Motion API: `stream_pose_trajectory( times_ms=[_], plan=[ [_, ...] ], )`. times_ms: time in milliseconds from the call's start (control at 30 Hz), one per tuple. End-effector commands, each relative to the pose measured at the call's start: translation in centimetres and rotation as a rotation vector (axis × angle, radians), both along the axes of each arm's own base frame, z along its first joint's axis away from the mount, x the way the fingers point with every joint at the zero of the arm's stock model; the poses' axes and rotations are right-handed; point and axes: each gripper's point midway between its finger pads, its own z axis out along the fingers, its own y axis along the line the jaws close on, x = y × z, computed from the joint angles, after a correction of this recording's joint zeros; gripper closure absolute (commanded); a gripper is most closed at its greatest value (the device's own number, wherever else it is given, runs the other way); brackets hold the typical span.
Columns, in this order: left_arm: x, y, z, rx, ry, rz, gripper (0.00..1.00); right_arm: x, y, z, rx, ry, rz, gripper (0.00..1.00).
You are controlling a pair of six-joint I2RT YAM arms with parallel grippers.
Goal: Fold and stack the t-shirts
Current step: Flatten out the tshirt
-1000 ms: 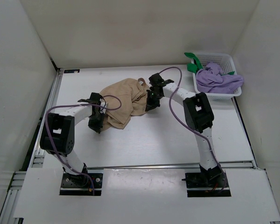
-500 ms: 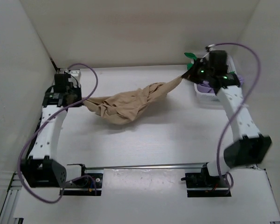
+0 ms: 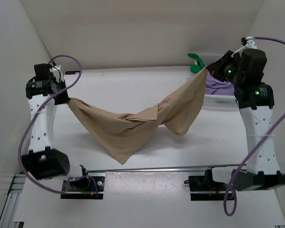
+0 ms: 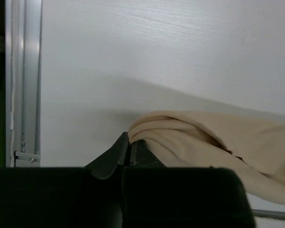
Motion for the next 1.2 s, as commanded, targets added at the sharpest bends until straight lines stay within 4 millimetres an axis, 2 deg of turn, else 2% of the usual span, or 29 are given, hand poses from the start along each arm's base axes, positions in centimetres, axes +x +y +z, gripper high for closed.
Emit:
stream_pose_trajectory(
  times_ms=[0, 33, 133, 200, 233, 267, 300, 333, 367, 400, 433, 467, 500, 533, 567, 667, 700, 767, 800, 900, 933, 1100, 1133, 1167],
  plan=[
    [1.0, 0.1, -3.7, -0.044, 0.126, -0.006, 0.9, 2.7, 0.1, -1.5, -0.017, 0.056, 0.002, 1.0],
    [1.8, 0.2, -4.0, -0.042, 0.116, -0.006, 0.9, 2.9, 0.9, -1.6, -0.003, 0.063, 0.047, 1.0],
    [5.4, -0.4, -2.9, 0.016, 0.024, -0.035, 0.9, 3.8, 1.4, -2.5, 0.034, 0.102, 0.054, 1.0],
    [7.3, -1.5, -4.0, 0.047, 0.034, -0.065, 0.9, 3.8, 2.2, -4.4, 0.047, 0.15, 0.08, 1.0],
    [8.5, -1.9, -3.9, 0.06, 0.025, -0.075, 0.85, 3.9, 2.7, -5.4, 0.045, 0.166, 0.091, 1.0],
    [9.3, -2.2, -4.5, 0.073, 0.039, -0.081, 0.75, 3.8, 4.1, -8.2, 0.05, 0.22, 0.127, 1.0],
    [10.4, -2.0, -6.5, 0.111, 0.093, -0.068, 0.56, 3.7, 5.1, -10.0, 0.062, 0.255, 0.141, 1.0],
    [11.7, -2.8, -5.8, 0.139, 0.07, -0.079, 0.17, 3.5, 6.4, -12.1, 0.08, 0.3, 0.173, 1.0],
    [12.5, -3.0, -5.7, 0.165, 0.067, -0.077, 0.0, 2.9, 8.8, -15.7, 0.089, 0.372, 0.233, 1.0],
    [12.7, -3.1, -5.5, 0.199, 0.071, -0.069, 0.0, 2.4, 9.9, -17.0, 0.113, 0.423, 0.25, 1.0],
    [12.4, -5.1, -4.3, 0.201, 0.038, -0.111, 0.0, 2.2, 10.7, -18.2, 0.119, 0.461, 0.257, 1.0],
    [11.5, -6.4, -4.4, 0.202, 0.033, -0.143, 0.0, 2.0, 11.6, -19.7, 0.118, 0.505, 0.26, 1.0],
    [10.4, -8.6, -4.2, 0.178, 0.014, -0.204, 0.0, 2.1, 11.6, -20.6, 0.139, 0.533, 0.234, 1.0],
    [8.4, -10.7, -1.9, 0.165, -0.067, -0.257, 0.0, 2.0, 12.2, -20.4, 0.137, 0.525, 0.248, 1.0],
    [4.7, -15.1, -5.6, 0.174, 0.02, -0.399, 0.0, 1.7, 12.6, -21.2, 0.13, 0.545, 0.256, 1.0],
    [-2.8, -20.4, -10.4, 0.17, 0.163, -0.643, 0.0, 2.0, 12.4, -21.8, 0.097, 0.542, 0.239, 1.0],
    [-5.4, -20.1, -13.8, 0.173, 0.269, -0.683, 0.0, 2.0, 12.4, -21.8, 0.089, 0.539, 0.243, 1.0],
    [-7.9, -21.4, -16.5, 0.193, 0.336, -0.765, 0.0, 1.7, 12.1, -22.1, 0.083, 0.547, 0.234, 1.0],
    [-8.8, -21.7, -17.5, 0.204, 0.352, -0.795, 0.0, 1.3, 12.0, -22.9, 0.078, 0.567, 0.231, 1.0],
    [-10.7, -24.6, -18.6, 0.179, 0.396, -0.905, 0.0, 0.5, 11.5, -22.9, 0.062, 0.556, 0.213, 1.0],
    [-10.6, -25.3, -18.9, 0.166, 0.389, -0.922, 0.0, 0.1, 11.2, -23.2, 0.057, 0.559, 0.204, 1.0],
    [-10.1, -26.7, -21.8, 0.269, 0.386, -0.95, 0.0, -1.0, 9.6, -24.3, 0.04, 0.591, 0.158, 1.0],
    [-10.4, -26.4, -22.3, 0.276, 0.405, -0.95, 0.02, -1.0, 9.4, -23.5, 0.041, 0.566, 0.151, 1.0],
    [-10.6, -26.4, -22.7, 0.268, 0.41, -0.954, 0.02, -1.0, 8.8, -23.6, 0.037, 0.565, 0.131, 1.0]
  ],
)
